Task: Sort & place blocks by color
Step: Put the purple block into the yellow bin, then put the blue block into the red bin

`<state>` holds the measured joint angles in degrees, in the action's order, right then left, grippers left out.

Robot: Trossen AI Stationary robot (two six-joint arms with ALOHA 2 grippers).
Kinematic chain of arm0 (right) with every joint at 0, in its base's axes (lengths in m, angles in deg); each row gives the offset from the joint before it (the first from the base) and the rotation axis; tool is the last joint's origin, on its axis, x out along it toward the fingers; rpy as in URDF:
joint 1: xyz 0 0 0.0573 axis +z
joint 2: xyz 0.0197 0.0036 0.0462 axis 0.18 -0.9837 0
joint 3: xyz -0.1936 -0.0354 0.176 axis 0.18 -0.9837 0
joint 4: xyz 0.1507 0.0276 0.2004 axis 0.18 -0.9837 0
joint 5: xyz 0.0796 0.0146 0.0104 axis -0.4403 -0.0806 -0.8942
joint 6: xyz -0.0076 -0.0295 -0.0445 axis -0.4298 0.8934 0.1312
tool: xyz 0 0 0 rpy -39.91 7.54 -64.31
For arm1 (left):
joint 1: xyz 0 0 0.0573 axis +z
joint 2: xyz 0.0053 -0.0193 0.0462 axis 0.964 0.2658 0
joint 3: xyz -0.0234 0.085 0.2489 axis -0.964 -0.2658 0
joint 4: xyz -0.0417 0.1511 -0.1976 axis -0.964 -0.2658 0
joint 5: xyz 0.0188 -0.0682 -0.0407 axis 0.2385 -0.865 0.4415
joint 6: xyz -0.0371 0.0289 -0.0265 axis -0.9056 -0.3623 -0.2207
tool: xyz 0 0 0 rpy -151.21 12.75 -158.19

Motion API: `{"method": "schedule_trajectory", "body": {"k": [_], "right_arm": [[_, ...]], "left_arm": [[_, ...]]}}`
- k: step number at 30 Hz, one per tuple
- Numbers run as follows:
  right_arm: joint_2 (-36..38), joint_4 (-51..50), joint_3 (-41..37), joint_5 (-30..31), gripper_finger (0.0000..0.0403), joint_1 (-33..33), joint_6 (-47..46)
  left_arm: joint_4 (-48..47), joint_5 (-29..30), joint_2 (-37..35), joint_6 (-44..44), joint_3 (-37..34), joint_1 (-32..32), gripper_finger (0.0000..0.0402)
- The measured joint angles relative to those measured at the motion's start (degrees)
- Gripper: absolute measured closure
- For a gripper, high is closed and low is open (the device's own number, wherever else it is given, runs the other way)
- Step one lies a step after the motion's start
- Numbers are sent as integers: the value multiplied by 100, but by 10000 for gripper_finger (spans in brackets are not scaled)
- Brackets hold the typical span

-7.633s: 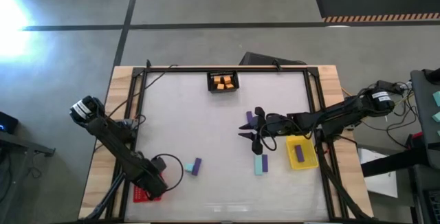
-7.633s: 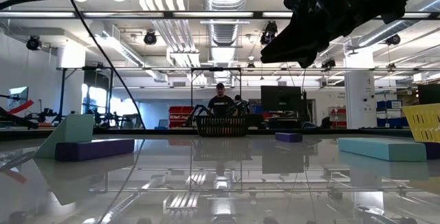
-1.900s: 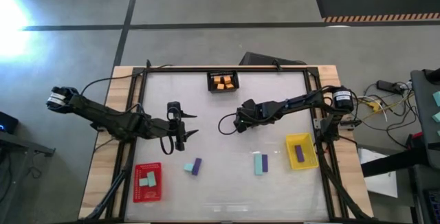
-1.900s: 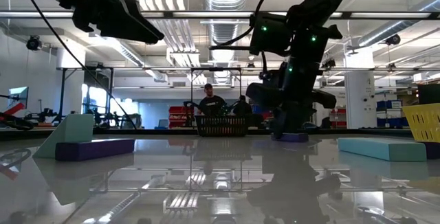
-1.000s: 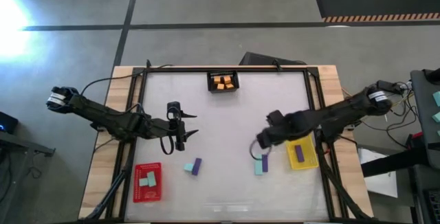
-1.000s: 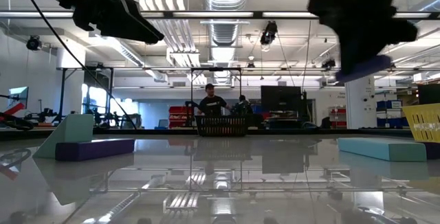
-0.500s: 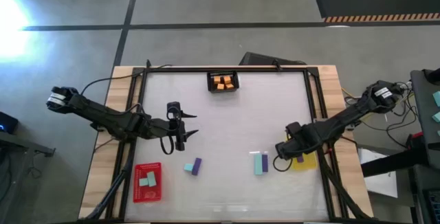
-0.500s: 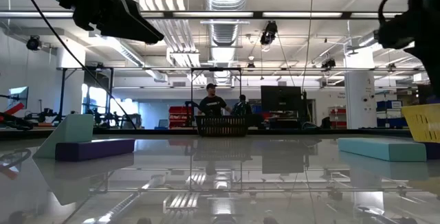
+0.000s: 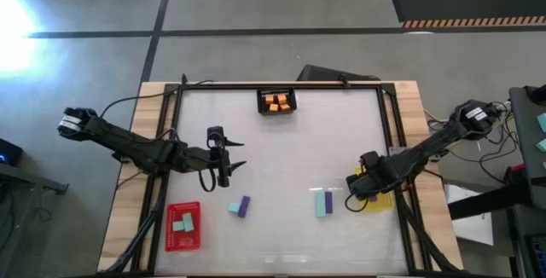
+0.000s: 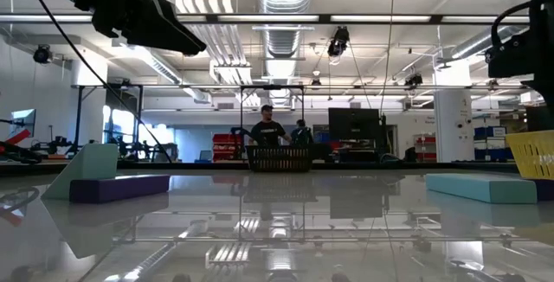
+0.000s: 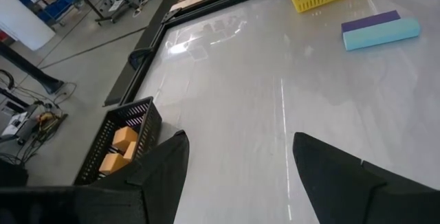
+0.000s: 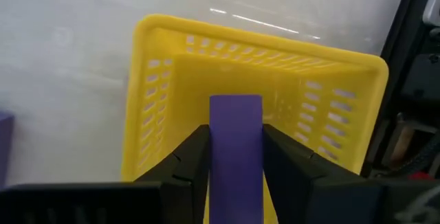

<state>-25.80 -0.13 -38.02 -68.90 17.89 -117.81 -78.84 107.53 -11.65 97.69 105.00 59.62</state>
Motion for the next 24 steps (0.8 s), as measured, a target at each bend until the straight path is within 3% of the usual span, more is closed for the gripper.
{"method": "schedule_trajectory", "body": {"k": [8, 16, 24], "right_arm": [[-21, -18, -6, -32, 229, -1, 39], [124, -29, 508, -82, 212, -1, 223], [-109, 438, 1263, 976, 219, 62, 736]], "left_arm": [[-2, 0, 0, -19, -15, 0, 158], [0, 0, 0, -48, -16, 0, 158], [2, 0, 0, -354, -20, -4, 158]]}}
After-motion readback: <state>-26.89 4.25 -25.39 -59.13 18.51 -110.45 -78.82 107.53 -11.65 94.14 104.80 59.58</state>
